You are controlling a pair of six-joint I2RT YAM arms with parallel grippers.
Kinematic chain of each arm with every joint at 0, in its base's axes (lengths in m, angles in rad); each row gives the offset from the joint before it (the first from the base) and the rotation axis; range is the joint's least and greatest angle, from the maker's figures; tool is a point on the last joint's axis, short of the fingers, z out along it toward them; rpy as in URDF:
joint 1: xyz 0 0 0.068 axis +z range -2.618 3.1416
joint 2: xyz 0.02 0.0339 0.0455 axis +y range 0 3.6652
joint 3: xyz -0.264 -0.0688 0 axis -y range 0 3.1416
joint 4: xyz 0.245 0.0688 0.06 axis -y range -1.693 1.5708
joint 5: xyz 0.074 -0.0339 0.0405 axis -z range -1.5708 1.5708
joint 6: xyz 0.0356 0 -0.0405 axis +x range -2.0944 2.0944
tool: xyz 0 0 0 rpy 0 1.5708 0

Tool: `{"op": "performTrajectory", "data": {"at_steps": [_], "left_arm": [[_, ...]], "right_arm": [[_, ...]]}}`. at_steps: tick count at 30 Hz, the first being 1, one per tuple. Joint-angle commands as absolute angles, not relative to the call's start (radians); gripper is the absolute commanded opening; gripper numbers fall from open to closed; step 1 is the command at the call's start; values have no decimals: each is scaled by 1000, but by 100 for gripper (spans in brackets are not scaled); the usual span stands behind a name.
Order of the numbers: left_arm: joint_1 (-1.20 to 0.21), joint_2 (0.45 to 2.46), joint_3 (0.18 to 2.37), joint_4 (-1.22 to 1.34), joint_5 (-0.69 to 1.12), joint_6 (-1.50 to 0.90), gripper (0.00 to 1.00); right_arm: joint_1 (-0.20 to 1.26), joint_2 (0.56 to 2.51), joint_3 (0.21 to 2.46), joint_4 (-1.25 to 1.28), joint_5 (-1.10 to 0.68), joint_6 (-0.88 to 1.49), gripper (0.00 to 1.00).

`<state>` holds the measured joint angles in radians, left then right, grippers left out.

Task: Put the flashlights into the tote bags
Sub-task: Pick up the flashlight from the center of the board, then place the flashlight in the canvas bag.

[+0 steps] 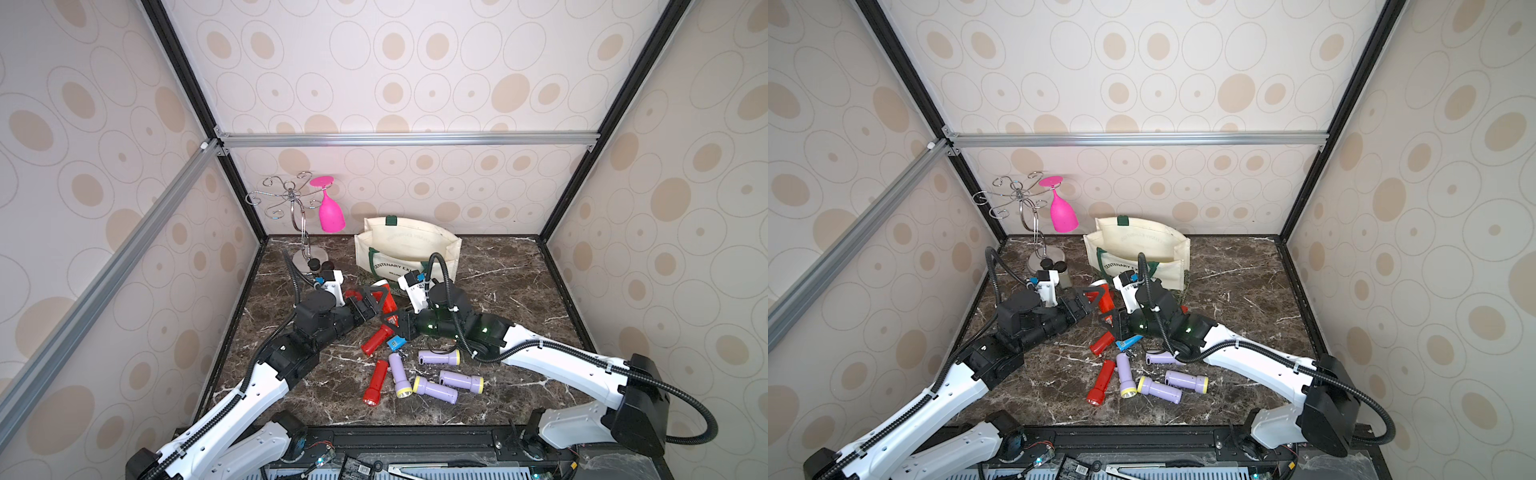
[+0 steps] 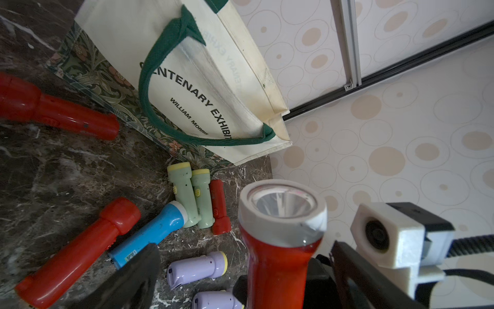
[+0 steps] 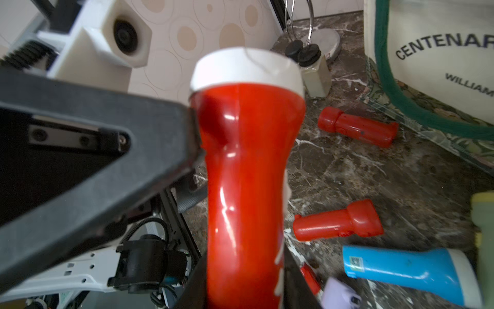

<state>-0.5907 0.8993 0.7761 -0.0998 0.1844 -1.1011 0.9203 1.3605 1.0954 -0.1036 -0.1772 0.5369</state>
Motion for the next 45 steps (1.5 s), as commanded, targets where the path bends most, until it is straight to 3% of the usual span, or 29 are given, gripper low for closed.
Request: {"op": "performTrajectory", "data": {"at_steps": [1, 15, 35, 45], "left_arm": [[-581, 902, 822, -111, 206, -1048, 100], [-571, 900, 813, -243, 178, -910, 100], [-569, 933, 741, -292, 183, -798, 100], [-570, 933, 724, -290, 164, -780, 100]], "right_arm": [[871, 1382, 1223, -296, -156, 444, 0], [639, 1700, 1810, -762, -166, 243, 0], [489, 2264, 2433, -978, -151, 306, 0], [489, 2363, 2470, -1055, -58, 357, 0]]}}
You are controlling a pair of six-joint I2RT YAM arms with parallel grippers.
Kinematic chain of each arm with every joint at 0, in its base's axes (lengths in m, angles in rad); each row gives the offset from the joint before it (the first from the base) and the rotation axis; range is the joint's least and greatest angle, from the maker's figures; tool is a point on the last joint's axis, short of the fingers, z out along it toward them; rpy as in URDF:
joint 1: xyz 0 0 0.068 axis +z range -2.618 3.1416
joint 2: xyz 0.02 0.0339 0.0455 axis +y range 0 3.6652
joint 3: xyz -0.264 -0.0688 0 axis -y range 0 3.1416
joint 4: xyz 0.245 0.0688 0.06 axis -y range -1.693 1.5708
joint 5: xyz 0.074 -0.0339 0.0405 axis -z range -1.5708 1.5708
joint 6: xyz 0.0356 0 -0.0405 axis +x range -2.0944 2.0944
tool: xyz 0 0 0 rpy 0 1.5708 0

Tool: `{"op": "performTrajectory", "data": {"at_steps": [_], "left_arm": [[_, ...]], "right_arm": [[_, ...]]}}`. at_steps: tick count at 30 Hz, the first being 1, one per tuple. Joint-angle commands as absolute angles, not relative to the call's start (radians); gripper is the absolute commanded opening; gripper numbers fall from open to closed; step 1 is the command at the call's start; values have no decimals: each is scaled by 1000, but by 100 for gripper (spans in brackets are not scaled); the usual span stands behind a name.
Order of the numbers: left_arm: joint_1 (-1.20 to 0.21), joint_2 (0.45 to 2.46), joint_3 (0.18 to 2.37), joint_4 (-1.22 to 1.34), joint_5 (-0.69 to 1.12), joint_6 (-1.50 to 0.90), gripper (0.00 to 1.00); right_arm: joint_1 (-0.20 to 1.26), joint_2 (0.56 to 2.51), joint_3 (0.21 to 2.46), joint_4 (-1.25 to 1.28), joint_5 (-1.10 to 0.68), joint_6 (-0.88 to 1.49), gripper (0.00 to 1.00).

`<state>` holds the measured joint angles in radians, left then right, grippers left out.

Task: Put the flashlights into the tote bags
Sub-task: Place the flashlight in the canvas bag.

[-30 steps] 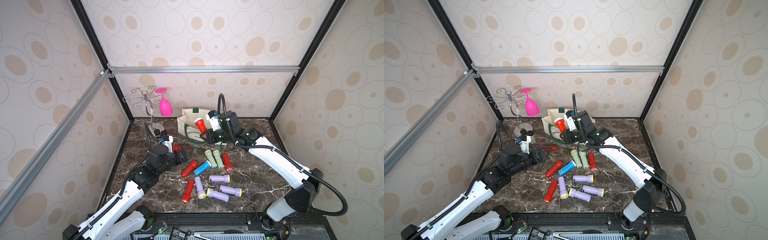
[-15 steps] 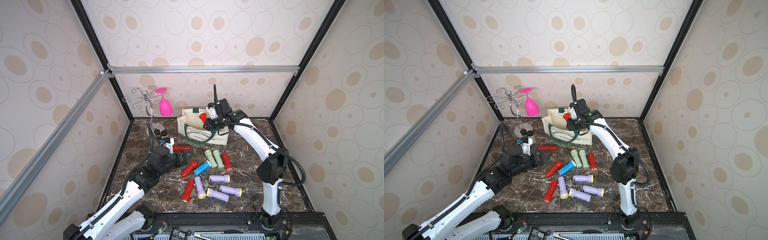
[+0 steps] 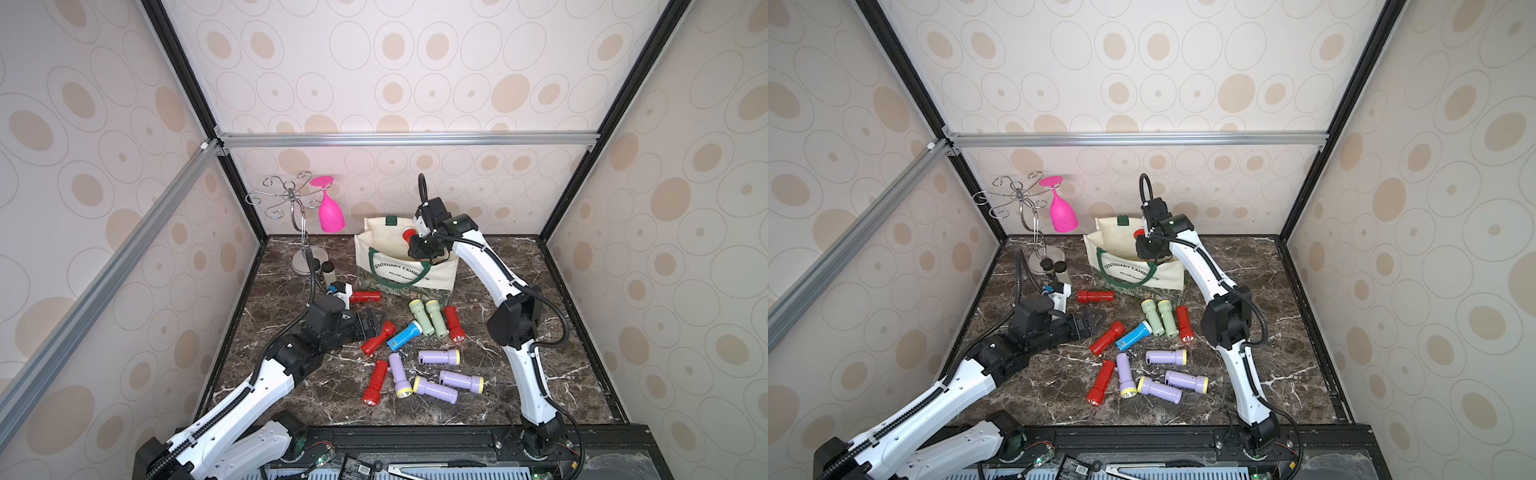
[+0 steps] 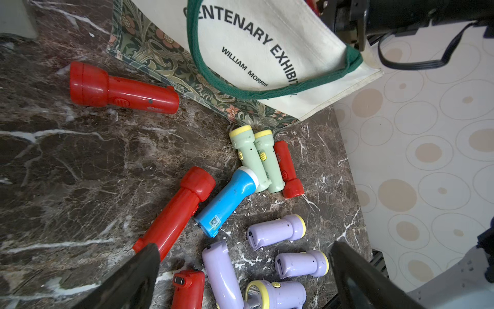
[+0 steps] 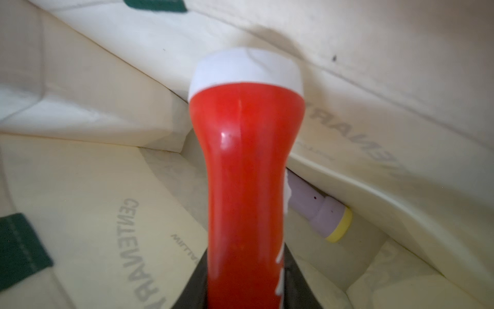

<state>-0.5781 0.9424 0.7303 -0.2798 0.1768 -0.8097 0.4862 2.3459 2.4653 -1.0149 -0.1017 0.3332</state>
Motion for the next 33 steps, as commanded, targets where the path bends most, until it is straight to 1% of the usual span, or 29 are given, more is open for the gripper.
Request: {"op": "performTrajectory", "data": {"at_steps": [1, 8, 13, 16, 21, 24, 27, 30, 33], "left_arm": [[-570, 931, 721, -292, 164, -779, 100], [-571, 906, 687, -295, 152, -780, 100], [-570, 921, 684, -288, 152, -772, 100], [-569, 934, 690, -289, 153, -768, 100], [-568, 934, 682, -288, 149, -761, 100], [-568, 932, 679, -293, 144, -756, 100], [-568, 928, 673, -297, 143, -748, 100], [-569, 928, 668, -310, 140, -742, 100], [-568, 927, 657, -333, 140, -735, 100]], "right_arm": [[489, 2367, 2470, -1058, -55, 360, 0], [489, 2425, 2514, -1115, -3, 370, 0], [489, 2446, 2519, -1122, -4, 367, 6], [489, 2452, 2532, -1126, -11, 367, 18], [490, 2435, 2534, -1123, 0, 368, 41], [496, 2414, 2534, -1114, 1, 370, 57], [508, 2384, 2536, -1103, 11, 361, 68], [517, 2363, 2552, -1109, 17, 355, 75], [526, 2331, 2570, -1114, 29, 344, 77]]}}
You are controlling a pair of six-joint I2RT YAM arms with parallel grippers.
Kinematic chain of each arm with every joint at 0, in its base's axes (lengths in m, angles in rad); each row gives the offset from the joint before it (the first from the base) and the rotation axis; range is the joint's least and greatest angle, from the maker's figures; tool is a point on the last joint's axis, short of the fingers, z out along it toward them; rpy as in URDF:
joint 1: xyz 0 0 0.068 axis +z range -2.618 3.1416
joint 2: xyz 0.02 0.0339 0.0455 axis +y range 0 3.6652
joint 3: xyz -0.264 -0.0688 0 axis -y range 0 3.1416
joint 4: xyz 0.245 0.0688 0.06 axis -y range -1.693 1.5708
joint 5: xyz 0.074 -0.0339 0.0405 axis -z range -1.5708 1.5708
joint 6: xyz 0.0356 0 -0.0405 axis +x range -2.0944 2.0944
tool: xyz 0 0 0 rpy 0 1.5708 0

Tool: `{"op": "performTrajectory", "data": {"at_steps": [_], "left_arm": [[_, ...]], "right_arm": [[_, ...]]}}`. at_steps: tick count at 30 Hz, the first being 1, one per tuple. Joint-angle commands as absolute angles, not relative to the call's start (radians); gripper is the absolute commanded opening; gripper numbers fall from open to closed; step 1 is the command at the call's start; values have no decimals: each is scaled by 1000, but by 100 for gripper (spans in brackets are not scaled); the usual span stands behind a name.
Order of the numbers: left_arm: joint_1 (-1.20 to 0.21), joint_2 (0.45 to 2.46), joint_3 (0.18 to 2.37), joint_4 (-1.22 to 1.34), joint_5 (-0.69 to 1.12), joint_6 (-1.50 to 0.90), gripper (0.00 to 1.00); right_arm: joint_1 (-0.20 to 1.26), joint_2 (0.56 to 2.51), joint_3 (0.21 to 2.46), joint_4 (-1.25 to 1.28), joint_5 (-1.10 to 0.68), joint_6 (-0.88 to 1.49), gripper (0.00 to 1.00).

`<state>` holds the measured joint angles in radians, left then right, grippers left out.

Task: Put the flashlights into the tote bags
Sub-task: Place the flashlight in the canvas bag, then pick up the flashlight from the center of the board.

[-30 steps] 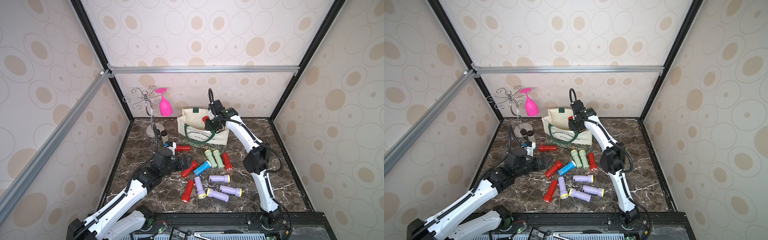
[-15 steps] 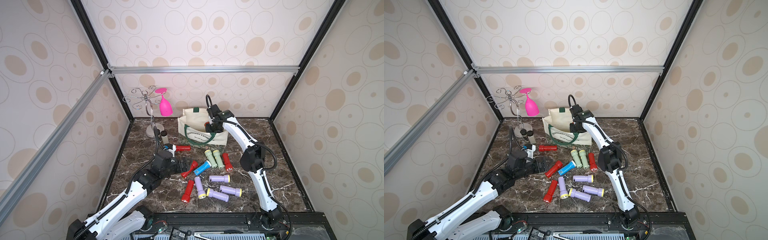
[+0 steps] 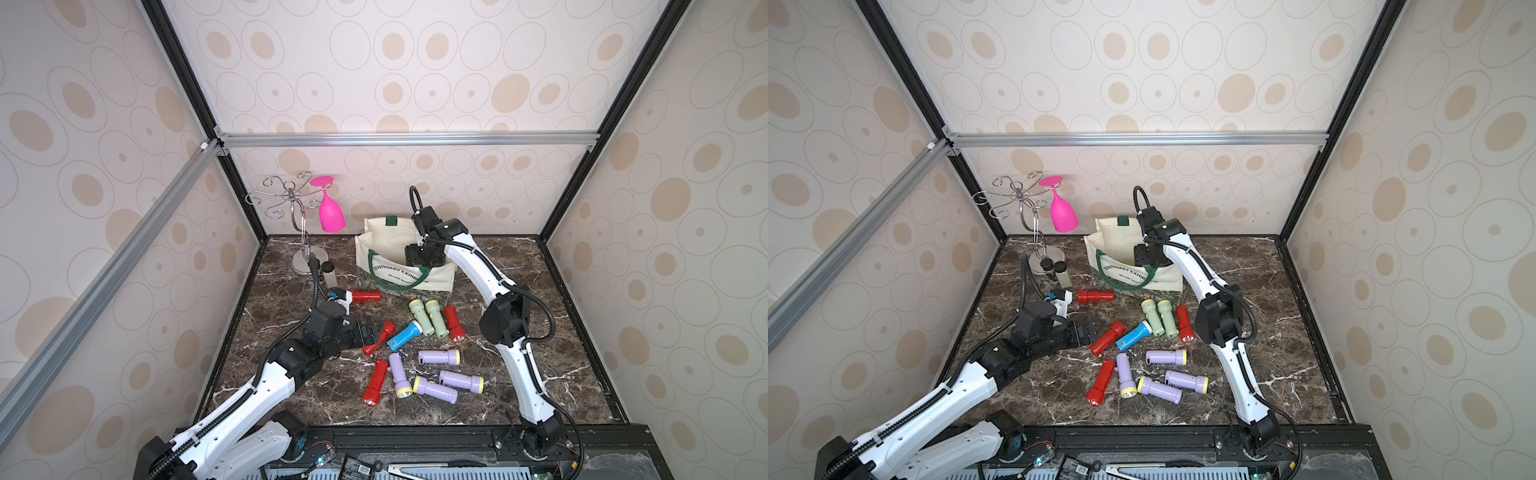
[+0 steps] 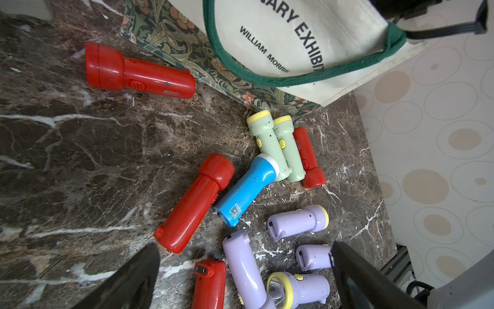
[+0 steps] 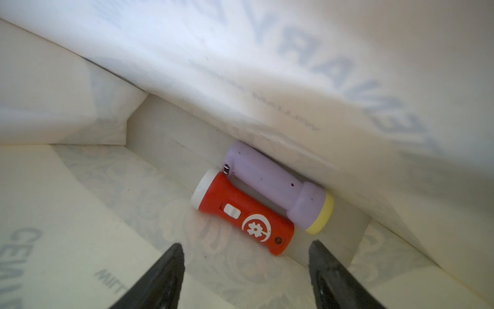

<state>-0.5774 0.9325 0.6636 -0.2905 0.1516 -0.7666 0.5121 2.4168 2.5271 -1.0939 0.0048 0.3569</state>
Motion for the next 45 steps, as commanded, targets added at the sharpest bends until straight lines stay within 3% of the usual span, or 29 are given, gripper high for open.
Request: {"op": "performTrajectory", "data": {"at_steps": [1, 14, 20, 30, 40, 45], "left_arm": [[-568, 927, 651, -338, 144, -734, 100], [-581, 983, 519, -307, 253, -732, 91], [-658, 984, 470, -328, 247, -772, 89], [-815, 1009, 449, -338, 151, -832, 80], [-831, 1125, 549, -350, 76, -778, 71], [-835, 1214, 637, -412, 31, -707, 68]], "right_arm": [[530, 2318, 2574, -1112, 31, 342, 77], [599, 2153, 2566, -1119, 24, 311, 79], [680, 2039, 2439, -1108, 36, 291, 79], [764, 1786, 2005, -987, 35, 330, 82], [808, 1446, 1506, -859, 55, 469, 81], [824, 1308, 1361, -868, 81, 507, 81]]}}
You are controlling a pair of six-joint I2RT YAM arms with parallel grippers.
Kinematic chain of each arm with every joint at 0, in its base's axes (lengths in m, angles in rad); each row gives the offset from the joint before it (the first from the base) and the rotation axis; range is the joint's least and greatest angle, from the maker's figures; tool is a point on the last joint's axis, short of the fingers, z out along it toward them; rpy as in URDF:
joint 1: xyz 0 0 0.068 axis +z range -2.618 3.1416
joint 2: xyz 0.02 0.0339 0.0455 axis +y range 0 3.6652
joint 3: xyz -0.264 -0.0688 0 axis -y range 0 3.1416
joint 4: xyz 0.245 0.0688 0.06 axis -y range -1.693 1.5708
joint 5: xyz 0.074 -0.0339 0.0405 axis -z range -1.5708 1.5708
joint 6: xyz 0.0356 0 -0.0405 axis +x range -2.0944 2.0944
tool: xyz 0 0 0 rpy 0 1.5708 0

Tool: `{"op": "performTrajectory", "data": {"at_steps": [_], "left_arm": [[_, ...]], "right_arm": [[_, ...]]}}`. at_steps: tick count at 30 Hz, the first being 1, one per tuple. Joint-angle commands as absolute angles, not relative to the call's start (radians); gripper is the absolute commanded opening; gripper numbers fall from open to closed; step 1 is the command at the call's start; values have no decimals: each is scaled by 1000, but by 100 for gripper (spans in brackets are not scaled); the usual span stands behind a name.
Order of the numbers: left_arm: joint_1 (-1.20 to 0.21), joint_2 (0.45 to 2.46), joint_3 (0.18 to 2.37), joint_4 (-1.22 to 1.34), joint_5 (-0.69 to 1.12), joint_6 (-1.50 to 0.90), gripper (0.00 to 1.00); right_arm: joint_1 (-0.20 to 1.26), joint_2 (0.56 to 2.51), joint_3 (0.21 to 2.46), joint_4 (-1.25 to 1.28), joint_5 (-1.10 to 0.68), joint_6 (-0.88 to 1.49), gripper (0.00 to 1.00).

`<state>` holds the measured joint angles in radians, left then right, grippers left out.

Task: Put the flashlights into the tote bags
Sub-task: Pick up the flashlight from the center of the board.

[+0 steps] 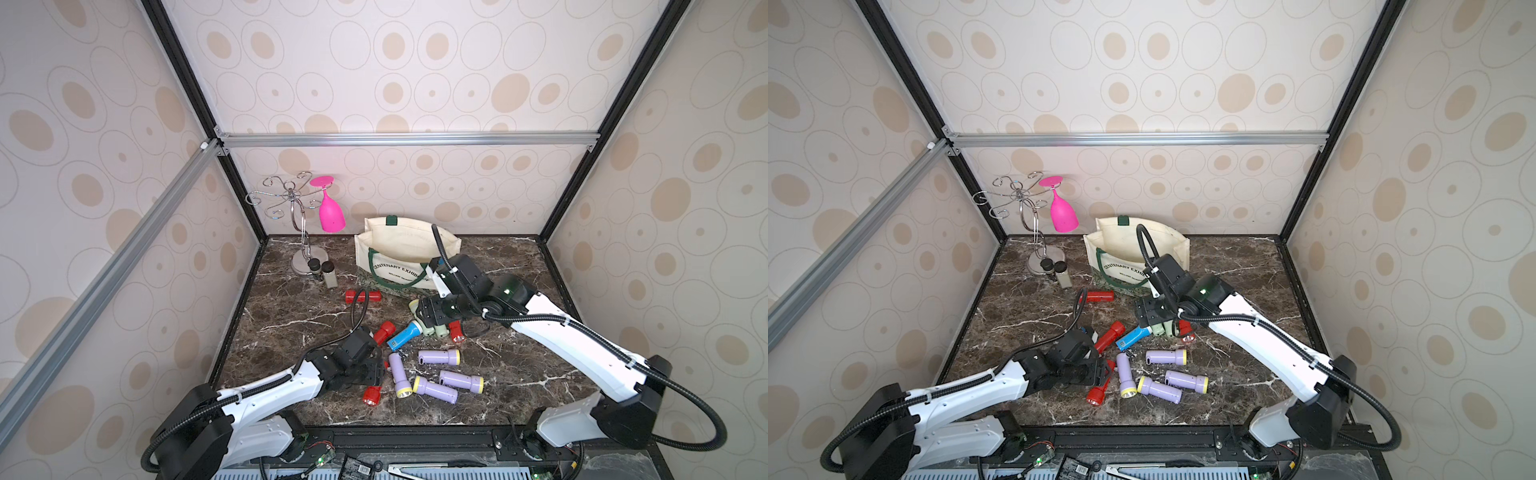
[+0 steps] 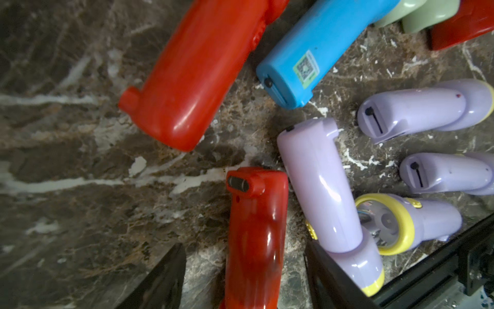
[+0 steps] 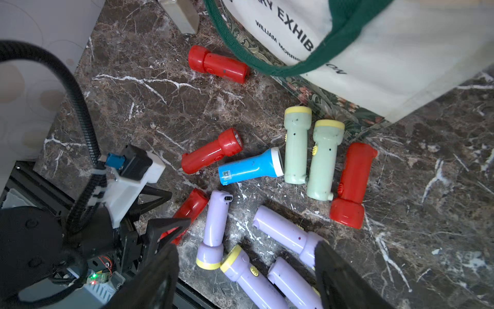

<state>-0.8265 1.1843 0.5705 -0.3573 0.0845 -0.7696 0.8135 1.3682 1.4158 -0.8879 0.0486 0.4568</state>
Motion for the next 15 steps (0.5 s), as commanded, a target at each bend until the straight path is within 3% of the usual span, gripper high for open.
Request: {"op": "performTrajectory", "data": {"at_steps": [1, 15], "left_arm": [[-835, 1226, 644, -413, 32, -699, 67], [-857, 1341, 651, -359, 40, -708, 59]], "right_arm": [[825, 1283, 1336, -865, 85, 515, 81], [874, 1183, 1181, -805, 103, 618, 80]]}}
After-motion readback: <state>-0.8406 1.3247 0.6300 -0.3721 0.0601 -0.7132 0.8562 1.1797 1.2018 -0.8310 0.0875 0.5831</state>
